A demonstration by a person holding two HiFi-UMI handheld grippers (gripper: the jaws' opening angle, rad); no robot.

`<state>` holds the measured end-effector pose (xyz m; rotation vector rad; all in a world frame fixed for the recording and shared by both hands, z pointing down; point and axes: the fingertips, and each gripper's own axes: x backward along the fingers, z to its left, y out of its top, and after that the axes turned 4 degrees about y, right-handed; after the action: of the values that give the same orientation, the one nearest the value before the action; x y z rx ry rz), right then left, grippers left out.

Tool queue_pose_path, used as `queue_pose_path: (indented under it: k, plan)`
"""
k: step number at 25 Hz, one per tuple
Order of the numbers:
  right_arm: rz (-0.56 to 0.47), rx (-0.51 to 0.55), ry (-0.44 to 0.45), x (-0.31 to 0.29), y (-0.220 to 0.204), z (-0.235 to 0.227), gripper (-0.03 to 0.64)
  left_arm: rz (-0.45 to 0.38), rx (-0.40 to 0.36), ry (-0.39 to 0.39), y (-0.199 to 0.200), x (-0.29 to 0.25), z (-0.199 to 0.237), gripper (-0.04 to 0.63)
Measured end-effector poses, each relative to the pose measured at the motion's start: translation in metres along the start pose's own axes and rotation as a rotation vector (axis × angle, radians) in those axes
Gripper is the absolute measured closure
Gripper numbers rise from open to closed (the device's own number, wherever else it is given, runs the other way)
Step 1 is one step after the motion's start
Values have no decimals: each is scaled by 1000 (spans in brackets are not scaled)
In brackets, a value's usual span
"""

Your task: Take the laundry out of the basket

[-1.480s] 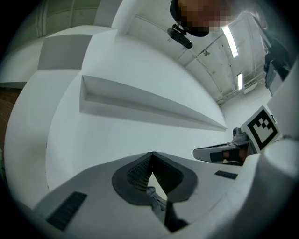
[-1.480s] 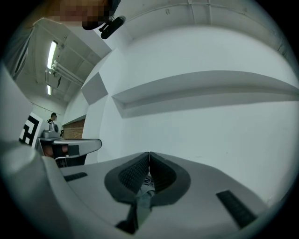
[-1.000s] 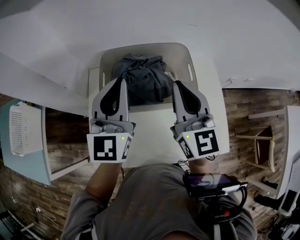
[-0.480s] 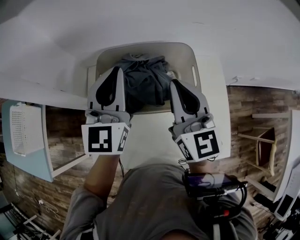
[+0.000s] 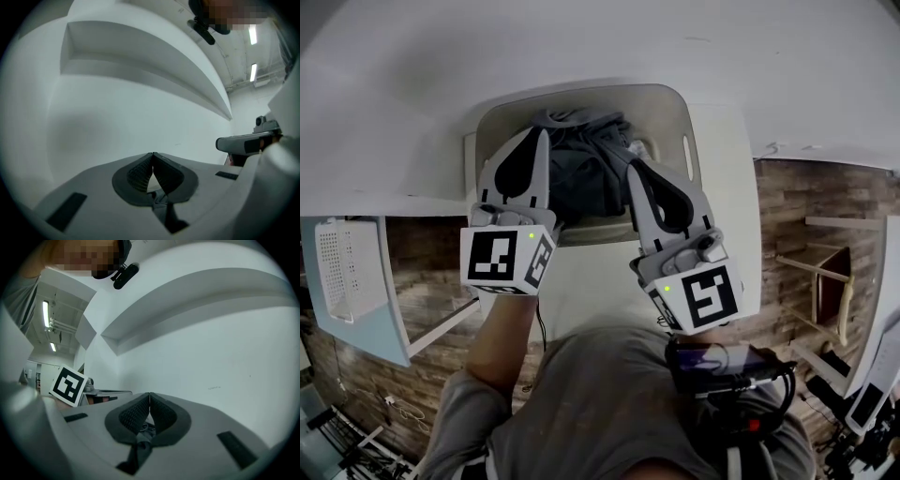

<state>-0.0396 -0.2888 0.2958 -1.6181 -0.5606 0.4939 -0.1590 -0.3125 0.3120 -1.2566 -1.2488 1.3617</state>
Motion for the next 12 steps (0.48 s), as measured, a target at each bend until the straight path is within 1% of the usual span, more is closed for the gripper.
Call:
queue_pose_path:
  k: [1,2,5,7,12]
  plan:
    - [-1,-8,3,-2,1,0,609,18,15,-10,-3,-4,2,588]
    - [-4,-17,6,-3,2,0,609,33,14,-16,-4,-8,3,588]
    - [-16,-27,17,-6,7,1,609,58,-57,-12,-8,-17,6,588]
    - [-19,-29,26,-9,9,1,609,86,-86,-10,-15,-24,9,587]
    - [-14,-42,35,-15,9,0,609,154,-87,-7,-35,-29,17,583]
